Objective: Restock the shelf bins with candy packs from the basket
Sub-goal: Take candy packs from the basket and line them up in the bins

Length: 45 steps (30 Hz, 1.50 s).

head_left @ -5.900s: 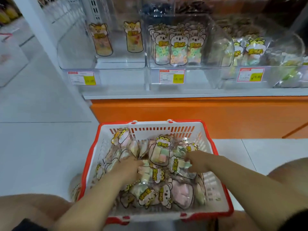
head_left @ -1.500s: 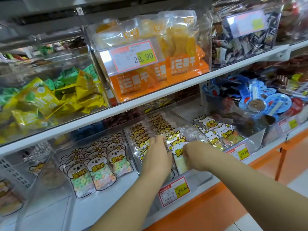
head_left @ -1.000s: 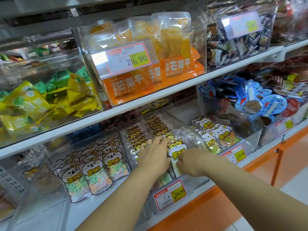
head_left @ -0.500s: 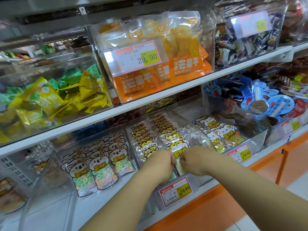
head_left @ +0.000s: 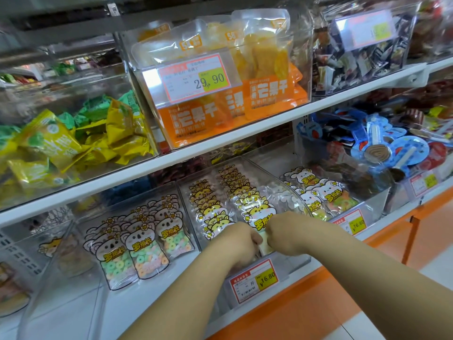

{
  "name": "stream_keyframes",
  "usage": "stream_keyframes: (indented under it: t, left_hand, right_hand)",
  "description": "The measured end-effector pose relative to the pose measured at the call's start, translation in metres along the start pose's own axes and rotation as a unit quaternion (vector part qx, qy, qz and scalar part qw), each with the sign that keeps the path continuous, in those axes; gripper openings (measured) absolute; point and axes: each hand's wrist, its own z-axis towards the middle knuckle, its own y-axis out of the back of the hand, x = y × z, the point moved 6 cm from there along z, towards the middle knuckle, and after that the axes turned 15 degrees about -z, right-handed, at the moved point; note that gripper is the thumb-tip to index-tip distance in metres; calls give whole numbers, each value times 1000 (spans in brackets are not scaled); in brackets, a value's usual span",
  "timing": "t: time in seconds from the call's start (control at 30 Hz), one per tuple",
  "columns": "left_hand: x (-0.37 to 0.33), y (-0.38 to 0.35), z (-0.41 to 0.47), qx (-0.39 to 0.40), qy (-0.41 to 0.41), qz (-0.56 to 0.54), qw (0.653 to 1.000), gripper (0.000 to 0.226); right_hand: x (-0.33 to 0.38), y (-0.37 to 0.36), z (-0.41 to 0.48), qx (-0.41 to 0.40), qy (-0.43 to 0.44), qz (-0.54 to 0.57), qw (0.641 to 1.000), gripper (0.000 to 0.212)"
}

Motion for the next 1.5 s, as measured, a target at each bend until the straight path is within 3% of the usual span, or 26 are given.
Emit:
stream_keyframes:
  t: [0.1,0.47,0.63,0.77,0.9,0.97,1.07,1.3,1.4,1.5]
  left_hand:
    - [1,-2,1,-9,6,-34,999,39]
    - [-9,0,-11,3,-31,-29,999,46]
    - [-16,18,-45,-60,-91,-31,994,40]
    - [-7,26,-102,-150,-169,-98,969,35]
    - [45,14,-172,-196,-189,-178,946,28]
    - [87,-5,-205,-198,-157,-217,943,26]
    - [156,-46,-248,-185,-81,-237,950,25]
    - [285,-136,-307,-121,84,-132,980,26]
    - [317,-174,-314,-29,139,-42,989,35]
    - [338,-207,-318,93,179,32,979,50]
  right_hand:
    - [-3,0,-1,-2,-5,-11,1000,15]
    - [-11,-6,-2,-20,-27,-24,999,25]
    - [-2,9,-39,-172,-64,-52,982,24]
    - [41,19,-87,-323,-18,-45,945,29]
    - [88,-3,-128,-363,38,56,929,33]
    - [122,-26,-141,-335,80,78,936,30]
    - [179,-86,-146,-208,144,21,967,25]
    - [222,-236,-140,86,197,-36,976,14]
    - [219,-273,-135,160,187,-59,967,25]
    - [218,-289,-124,184,172,-69,965,46]
